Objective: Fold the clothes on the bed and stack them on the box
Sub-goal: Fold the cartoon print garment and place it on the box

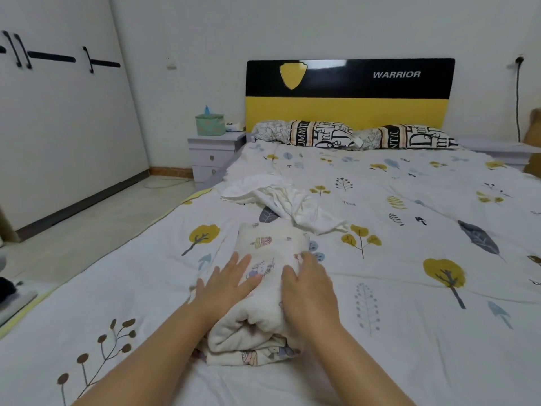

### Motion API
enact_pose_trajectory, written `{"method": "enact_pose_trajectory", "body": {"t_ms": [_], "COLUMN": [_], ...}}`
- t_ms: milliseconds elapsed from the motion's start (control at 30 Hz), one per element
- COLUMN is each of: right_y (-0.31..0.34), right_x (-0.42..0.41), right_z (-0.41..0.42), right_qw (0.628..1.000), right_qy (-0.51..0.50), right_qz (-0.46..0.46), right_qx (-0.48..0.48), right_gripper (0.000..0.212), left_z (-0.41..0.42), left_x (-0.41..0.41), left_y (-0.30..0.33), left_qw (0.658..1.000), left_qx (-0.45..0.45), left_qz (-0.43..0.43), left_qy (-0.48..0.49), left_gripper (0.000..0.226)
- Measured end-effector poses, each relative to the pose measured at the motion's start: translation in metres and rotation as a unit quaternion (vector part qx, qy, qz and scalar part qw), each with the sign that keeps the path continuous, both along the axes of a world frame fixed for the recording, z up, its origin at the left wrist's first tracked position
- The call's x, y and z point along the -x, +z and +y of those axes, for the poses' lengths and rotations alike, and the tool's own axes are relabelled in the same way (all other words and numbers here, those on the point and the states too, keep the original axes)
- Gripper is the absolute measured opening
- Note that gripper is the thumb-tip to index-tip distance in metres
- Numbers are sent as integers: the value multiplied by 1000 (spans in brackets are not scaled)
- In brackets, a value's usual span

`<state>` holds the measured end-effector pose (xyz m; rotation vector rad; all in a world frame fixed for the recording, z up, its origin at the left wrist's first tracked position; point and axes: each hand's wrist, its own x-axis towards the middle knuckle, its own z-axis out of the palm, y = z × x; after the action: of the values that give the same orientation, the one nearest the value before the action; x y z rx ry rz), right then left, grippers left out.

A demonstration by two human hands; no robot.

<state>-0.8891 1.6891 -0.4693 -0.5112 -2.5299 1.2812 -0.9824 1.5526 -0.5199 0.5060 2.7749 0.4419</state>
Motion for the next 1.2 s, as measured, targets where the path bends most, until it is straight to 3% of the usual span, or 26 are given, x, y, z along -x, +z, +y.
{"method": "enact_pose_trajectory", "body": {"t_ms": [67,167,233,333,467,533,633,700,800,867,1000,1100,1200], "right_y": [-19,-28,-26,-16,-7,1,18,30,45,54,72,80,91], "right_x": [11,18,22,26,28,22,3,-14,-36,-49,-75,-88,-103], "right_z": [0,4,10,13,6,4,3,-2,-10,-16,-29,-42,-58], "right_qw": [995,991,972,900,894,897,898,898,891,887,865,852,836], "right_qy": [15,-3,-17,8,23,36,75,109,162,182,225,249,259], "right_qz": [-94,-98,-100,-114,-109,-75,-39,-24,-23,-22,-25,-33,-39], "right_qx": [38,92,212,420,435,433,431,426,423,424,447,460,482], "right_gripper": [51,56,53,43,42,37,31,37,50,49,41,59,57], "left_z": [-6,-5,-4,-6,-10,-14,-31,-46,-67,-81,-104,-116,-135], "left_x": [2,-5,-6,-11,-25,-33,-48,-62,-88,-102,-129,-148,-169], "left_y": [-7,-6,-3,2,13,20,28,34,48,55,68,79,93], "left_qw": [998,995,991,988,970,924,786,708,645,626,602,601,600], "left_qx": [-41,-73,-107,-138,-226,-355,-543,-598,-622,-632,-661,-676,-687], "left_qz": [-13,-25,-25,-12,-35,-58,-153,-275,-383,-401,-400,-379,-360], "left_qy": [38,63,77,64,84,132,253,255,223,219,202,195,196], "left_gripper": [101,80,67,67,70,83,106,96,69,73,102,100,88]}}
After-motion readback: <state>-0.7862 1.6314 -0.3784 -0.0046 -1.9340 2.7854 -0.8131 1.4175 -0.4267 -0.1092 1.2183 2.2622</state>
